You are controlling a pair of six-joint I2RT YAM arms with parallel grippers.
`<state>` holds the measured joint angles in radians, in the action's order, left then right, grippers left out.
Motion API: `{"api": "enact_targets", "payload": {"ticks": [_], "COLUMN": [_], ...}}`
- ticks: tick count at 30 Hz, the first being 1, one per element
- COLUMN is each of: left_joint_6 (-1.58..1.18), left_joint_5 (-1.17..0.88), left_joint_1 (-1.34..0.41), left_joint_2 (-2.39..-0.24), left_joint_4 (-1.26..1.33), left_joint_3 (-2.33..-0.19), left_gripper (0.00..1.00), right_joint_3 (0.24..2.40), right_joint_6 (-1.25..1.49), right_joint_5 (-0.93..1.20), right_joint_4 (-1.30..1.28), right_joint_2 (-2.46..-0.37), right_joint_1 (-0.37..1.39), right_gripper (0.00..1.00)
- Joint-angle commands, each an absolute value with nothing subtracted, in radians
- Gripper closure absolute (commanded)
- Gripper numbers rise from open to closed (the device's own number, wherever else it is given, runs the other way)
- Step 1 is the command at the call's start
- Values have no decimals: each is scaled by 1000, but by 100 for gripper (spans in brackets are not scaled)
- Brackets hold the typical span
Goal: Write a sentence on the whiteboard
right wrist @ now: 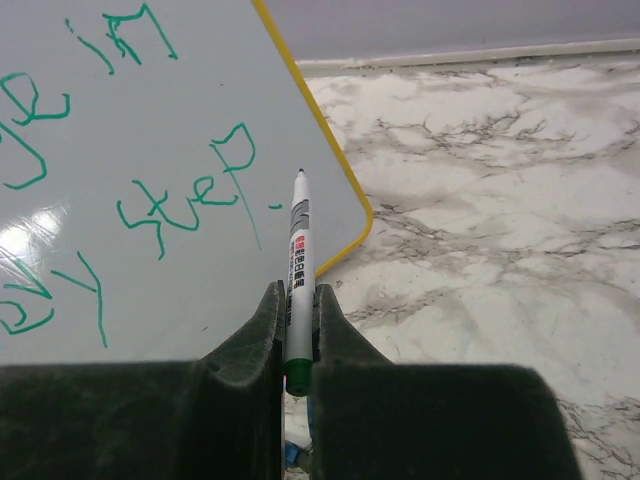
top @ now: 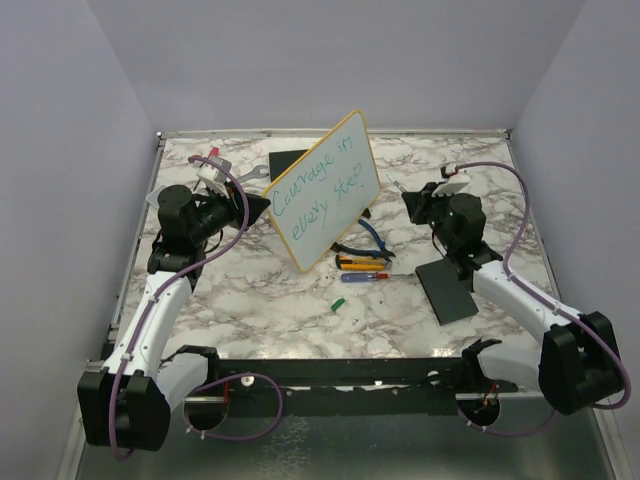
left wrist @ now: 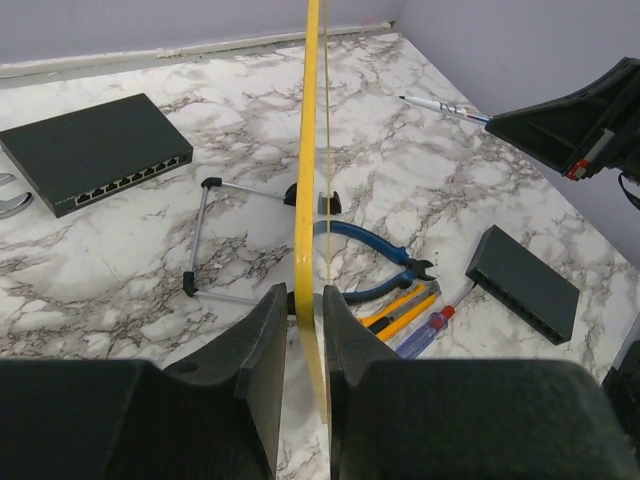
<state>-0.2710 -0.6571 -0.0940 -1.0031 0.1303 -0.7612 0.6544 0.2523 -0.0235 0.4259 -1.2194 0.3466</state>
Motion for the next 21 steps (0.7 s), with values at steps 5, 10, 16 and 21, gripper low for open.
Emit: {"api": "enact_targets", "payload": {"ticks": [5,10,16,21], "left_joint_6": [-263,-263,-252,-241], "left_joint_5": [-650,-647,-629,-609], "left_joint_1": [-99,-99,-98,-98], "left_joint_2": [-991,-983,-963,-935], "left_joint_4": [138,138,135,131], "left_joint_3": [-758,-755,-750,-742], "left_gripper": [65,51,27,10], "right_joint_3": [624,622,623,620], "right_joint_6": [224,225,220,221], "right_joint_5": [-108,-104,-104,-104], "right_joint_4": [376,370,354,341], "right_joint_2": [-1152,-1144,-1125,-1113], "right_joint_1": [345,345,345,345], "right_gripper": [99,100,99,100]}}
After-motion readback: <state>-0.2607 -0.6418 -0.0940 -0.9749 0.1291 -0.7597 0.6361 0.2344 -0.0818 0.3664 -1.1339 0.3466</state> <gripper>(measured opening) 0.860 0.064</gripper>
